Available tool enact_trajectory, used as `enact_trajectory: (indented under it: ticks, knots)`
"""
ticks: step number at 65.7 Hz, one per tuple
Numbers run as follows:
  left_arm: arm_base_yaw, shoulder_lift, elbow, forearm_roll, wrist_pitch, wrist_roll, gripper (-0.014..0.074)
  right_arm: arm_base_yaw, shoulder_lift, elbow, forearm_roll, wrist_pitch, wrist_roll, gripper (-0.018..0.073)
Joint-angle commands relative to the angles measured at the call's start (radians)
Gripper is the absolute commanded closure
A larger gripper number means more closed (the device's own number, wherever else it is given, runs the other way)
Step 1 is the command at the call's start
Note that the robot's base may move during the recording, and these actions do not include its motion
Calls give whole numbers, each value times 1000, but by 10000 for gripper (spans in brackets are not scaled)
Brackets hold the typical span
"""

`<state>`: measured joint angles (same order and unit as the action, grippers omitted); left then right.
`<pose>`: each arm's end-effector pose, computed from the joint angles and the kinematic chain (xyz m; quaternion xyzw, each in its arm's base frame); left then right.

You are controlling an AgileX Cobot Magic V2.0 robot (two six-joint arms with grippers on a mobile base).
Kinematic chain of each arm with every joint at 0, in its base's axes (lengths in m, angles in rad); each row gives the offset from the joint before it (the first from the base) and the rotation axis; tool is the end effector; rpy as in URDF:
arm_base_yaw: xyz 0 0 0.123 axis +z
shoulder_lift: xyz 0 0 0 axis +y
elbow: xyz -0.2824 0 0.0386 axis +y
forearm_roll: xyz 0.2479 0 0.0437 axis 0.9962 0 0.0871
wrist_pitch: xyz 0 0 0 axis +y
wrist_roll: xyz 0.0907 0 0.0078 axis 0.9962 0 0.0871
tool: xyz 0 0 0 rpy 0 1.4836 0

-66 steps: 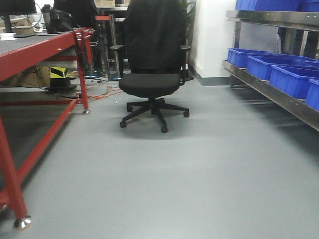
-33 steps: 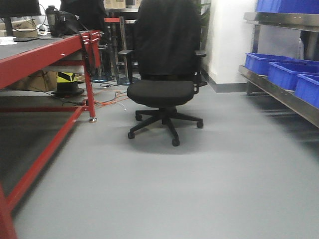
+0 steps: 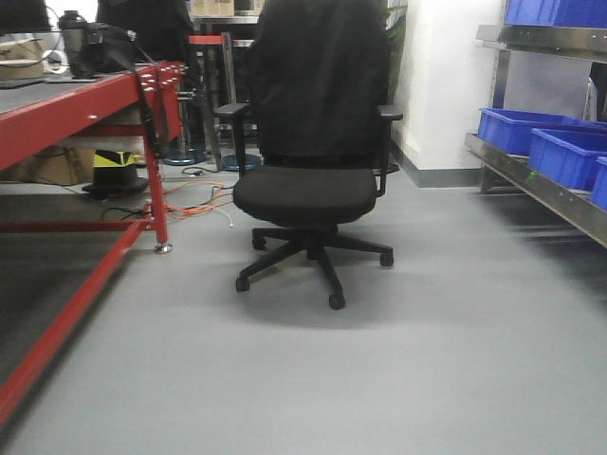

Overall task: Grab block from conveyor and place in blue bin
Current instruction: 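Drive the base away from the conveyor to the blue bin shelf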

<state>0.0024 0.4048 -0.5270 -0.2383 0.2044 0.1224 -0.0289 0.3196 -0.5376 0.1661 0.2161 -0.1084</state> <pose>0.0873 -0.0042 0.3441 -0.0229 0.7030 -0.0554 0.7087 0.0673 0.0013 0.3529 0.0148 0.6737 0.0212 0.7385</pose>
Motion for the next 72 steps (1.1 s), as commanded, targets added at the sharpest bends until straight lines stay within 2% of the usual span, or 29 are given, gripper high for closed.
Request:
enact_trajectory:
  ticks: [1, 72]
  knots:
    - [3, -5, -1, -4, -20, -2, 707, 1, -4, 1, -8, -24, -6, 721]
    - [3, -5, -1, -4, -20, -2, 707, 1, -4, 1, -8, -24, -6, 721]
